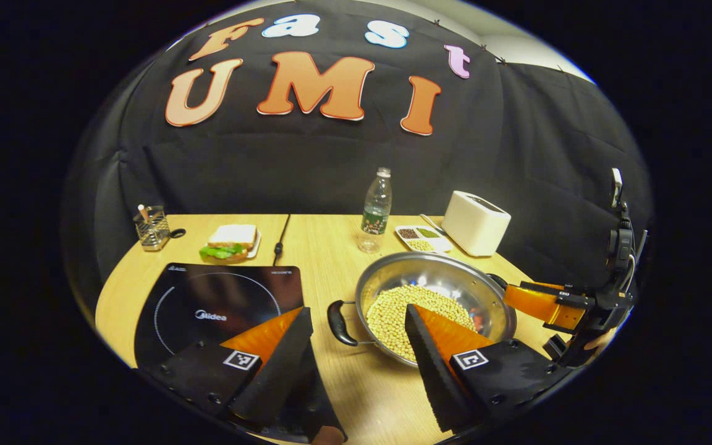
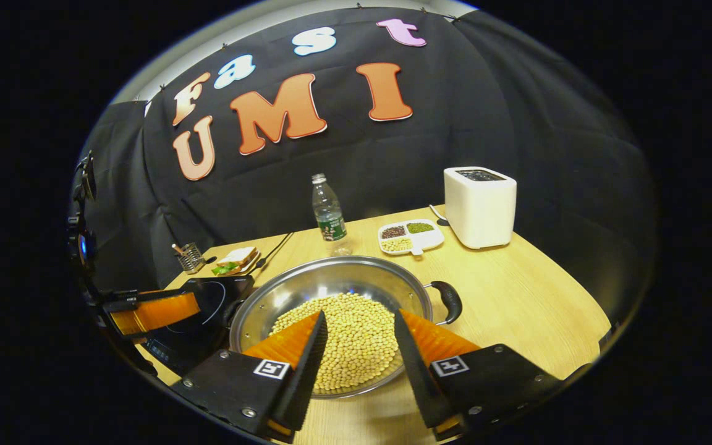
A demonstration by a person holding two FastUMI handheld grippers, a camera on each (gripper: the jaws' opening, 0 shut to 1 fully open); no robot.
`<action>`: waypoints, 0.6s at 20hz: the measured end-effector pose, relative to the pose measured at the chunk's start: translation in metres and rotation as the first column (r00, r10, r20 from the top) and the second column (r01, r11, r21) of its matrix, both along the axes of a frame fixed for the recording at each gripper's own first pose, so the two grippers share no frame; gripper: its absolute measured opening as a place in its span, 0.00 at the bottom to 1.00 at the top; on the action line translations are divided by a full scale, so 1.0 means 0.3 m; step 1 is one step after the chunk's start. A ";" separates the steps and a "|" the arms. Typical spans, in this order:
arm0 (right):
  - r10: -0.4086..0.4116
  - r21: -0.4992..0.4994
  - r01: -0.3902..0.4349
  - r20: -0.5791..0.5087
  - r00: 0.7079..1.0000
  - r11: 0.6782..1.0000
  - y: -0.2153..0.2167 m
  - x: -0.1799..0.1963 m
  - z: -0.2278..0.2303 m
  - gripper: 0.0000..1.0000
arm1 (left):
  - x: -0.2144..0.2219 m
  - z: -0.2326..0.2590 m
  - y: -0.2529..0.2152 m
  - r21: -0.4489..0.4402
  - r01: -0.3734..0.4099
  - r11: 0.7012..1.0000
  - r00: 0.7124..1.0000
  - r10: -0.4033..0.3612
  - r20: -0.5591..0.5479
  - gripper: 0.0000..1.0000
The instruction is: First push the handle of the pot to place it horizontally, then grasp the pot with both hands and set it on the induction cooktop.
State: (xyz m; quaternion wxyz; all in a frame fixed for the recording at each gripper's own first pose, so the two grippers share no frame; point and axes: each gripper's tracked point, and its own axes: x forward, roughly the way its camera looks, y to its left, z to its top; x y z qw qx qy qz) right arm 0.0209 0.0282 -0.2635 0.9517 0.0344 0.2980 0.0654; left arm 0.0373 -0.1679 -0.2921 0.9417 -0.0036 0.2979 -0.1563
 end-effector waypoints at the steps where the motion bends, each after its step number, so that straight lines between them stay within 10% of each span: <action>1: -0.015 -0.014 0.015 -0.002 1.000 1.000 -0.020 0.014 -0.014 0.78 | 0.010 -0.026 -0.010 0.004 0.007 1.000 1.000 -0.007 -0.015 0.98; 4: -0.051 -0.048 0.050 -0.015 0.999 0.998 -0.069 0.065 -0.052 0.94 | 0.033 -0.092 -0.023 0.022 0.016 1.000 0.998 -0.014 -0.056 0.98; 12: -0.080 -0.065 0.077 -0.045 0.996 0.995 -0.108 0.191 -0.142 0.94 | 0.116 -0.230 -0.008 0.055 -0.019 0.998 0.991 0.027 -0.133 0.98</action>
